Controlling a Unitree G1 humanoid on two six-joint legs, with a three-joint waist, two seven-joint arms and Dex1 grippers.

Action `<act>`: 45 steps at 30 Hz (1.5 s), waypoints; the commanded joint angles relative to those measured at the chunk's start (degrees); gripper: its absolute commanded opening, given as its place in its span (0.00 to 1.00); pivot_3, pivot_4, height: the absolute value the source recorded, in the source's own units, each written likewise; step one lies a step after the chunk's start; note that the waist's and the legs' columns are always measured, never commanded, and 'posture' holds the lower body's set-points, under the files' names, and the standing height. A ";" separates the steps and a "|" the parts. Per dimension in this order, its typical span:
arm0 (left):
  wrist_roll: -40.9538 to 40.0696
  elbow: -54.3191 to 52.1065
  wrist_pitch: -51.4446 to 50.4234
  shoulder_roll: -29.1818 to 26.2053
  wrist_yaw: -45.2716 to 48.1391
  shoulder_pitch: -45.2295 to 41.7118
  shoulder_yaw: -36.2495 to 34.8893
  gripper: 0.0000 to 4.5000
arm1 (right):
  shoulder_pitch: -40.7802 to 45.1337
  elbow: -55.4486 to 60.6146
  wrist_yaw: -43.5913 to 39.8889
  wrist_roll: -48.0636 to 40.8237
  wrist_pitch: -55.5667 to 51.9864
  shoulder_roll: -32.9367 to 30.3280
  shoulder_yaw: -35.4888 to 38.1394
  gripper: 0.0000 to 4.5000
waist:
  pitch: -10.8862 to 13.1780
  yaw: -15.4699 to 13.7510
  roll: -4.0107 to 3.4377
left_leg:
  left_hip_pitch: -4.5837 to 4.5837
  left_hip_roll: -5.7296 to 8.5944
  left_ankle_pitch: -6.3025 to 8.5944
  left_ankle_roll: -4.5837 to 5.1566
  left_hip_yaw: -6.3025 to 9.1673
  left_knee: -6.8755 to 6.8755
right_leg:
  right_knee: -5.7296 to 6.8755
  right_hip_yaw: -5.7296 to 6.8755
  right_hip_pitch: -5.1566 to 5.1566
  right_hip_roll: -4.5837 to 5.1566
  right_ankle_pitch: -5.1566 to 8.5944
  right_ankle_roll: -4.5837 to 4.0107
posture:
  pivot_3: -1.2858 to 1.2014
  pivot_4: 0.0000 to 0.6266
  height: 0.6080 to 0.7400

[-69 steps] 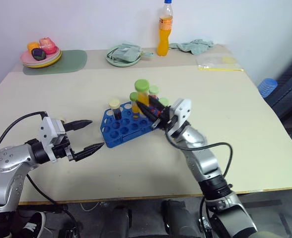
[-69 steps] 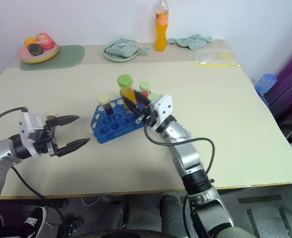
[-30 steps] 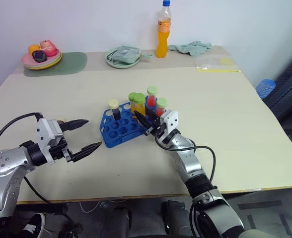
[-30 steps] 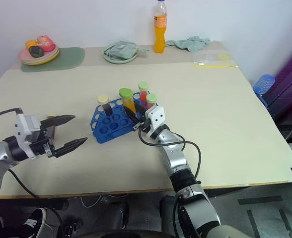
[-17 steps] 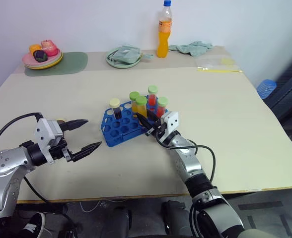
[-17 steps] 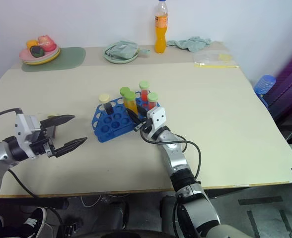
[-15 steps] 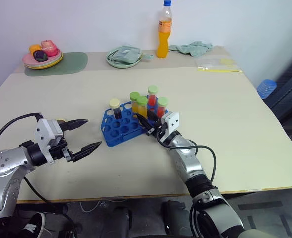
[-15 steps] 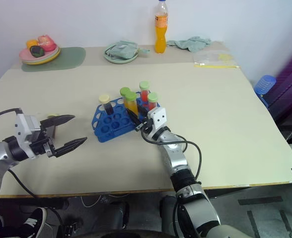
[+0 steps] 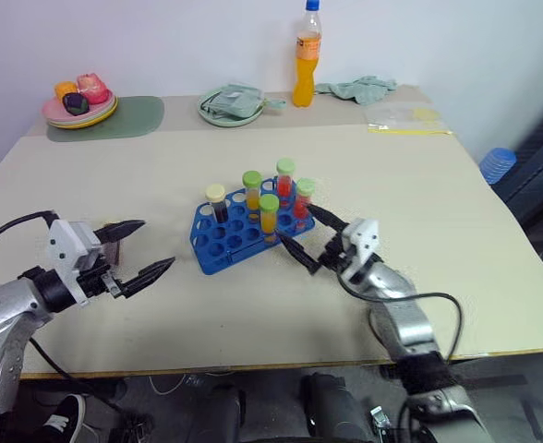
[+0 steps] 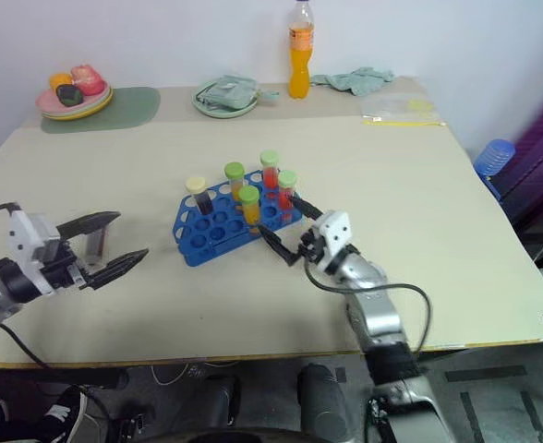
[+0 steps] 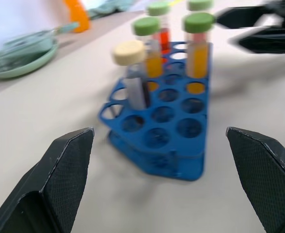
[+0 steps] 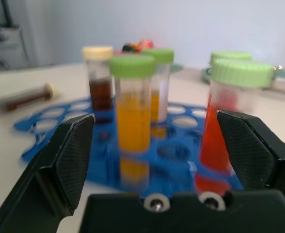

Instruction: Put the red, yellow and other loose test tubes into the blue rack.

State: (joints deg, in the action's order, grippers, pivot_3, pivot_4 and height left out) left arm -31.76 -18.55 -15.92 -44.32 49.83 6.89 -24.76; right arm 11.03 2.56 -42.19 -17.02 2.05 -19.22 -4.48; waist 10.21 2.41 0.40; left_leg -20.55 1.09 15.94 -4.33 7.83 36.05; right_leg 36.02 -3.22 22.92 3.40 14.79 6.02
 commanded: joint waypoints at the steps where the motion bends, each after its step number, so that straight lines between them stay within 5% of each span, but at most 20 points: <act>1: 1.39 0.11 -3.59 -1.52 -4.17 -1.03 -2.35 1.00 | 0.70 10.18 -4.20 -6.93 -6.92 -5.20 2.97 0.99 | 0.07 0.16 0.07 | 0.02 0.01 0.00 0.00 0.00 0.04 | 0.01 0.00 -0.03 0.01 0.13 0.16 | 0.52 0.24 1.00; 4: 5.70 2.56 -4.25 -3.37 -7.65 -3.03 -2.52 1.00 | 2.60 14.57 -8.30 -13.41 -13.86 -10.24 4.76 0.99 | 0.13 0.26 0.15 | 0.09 -0.05 0.00 0.00 0.01 0.02 | 0.02 0.00 -0.02 -0.07 0.15 0.18 | 0.52 0.24 1.00; 8: 6.35 11.69 -21.56 -7.82 -19.02 -15.13 -3.59 1.00 | 10.75 17.97 -16.17 -20.82 -22.65 -18.03 5.05 0.99 | 0.52 0.03 0.31 | 0.06 -0.05 0.00 0.00 0.05 0.10 | 0.07 0.03 -0.02 -0.08 0.15 0.17 | 0.52 0.24 1.00; 16: 7.50 16.46 -52.06 -14.64 -24.20 -31.13 7.00 1.00 | 16.75 13.67 -19.35 -19.25 -22.79 -16.20 2.12 0.99 | 0.53 0.11 0.81 | -0.04 0.08 0.02 -0.01 0.09 -0.14 | -0.06 0.13 0.00 0.08 0.00 0.39 | 0.52 0.24 1.00; 23: 6.74 26.00 -67.13 -13.93 -22.58 -41.15 11.45 1.00 | 17.09 12.82 -19.54 -17.21 -21.52 -13.64 0.91 0.99 | 0.55 0.18 0.84 | -0.05 0.10 0.02 -0.02 0.08 -0.13 | 0.06 0.15 0.10 0.09 0.00 0.40 | 0.52 0.24 1.00; 34: 10.16 48.02 -65.60 -6.70 -27.36 -54.00 7.31 1.00 | 15.33 14.79 -17.69 -16.62 -22.41 -12.45 1.01 0.99 | 0.50 -0.05 0.95 | -0.09 0.11 -0.05 -0.13 0.15 -0.03 | 0.09 0.20 0.10 0.10 -0.03 0.40 | 0.52 0.24 1.00; 45: 12.93 60.27 -65.81 -6.26 -22.46 -60.85 16.61 1.00 | 14.29 15.90 -16.63 -16.53 -23.32 -12.26 0.47 0.99 | 0.49 0.12 0.97 | -0.10 0.14 -0.07 -0.17 0.13 -0.05 | 0.13 0.20 0.13 0.12 -0.04 0.40 | 0.52 0.24 1.00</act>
State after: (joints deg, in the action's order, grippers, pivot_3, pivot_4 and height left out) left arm -19.35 41.26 -81.12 -48.83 25.30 -52.58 -9.92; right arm 25.29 16.17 -58.92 -33.32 -21.56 -31.95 -4.19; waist 10.70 2.53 1.37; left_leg -20.65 1.22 15.87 -4.50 7.96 36.00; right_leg 36.15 -3.03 23.05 3.52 14.75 6.43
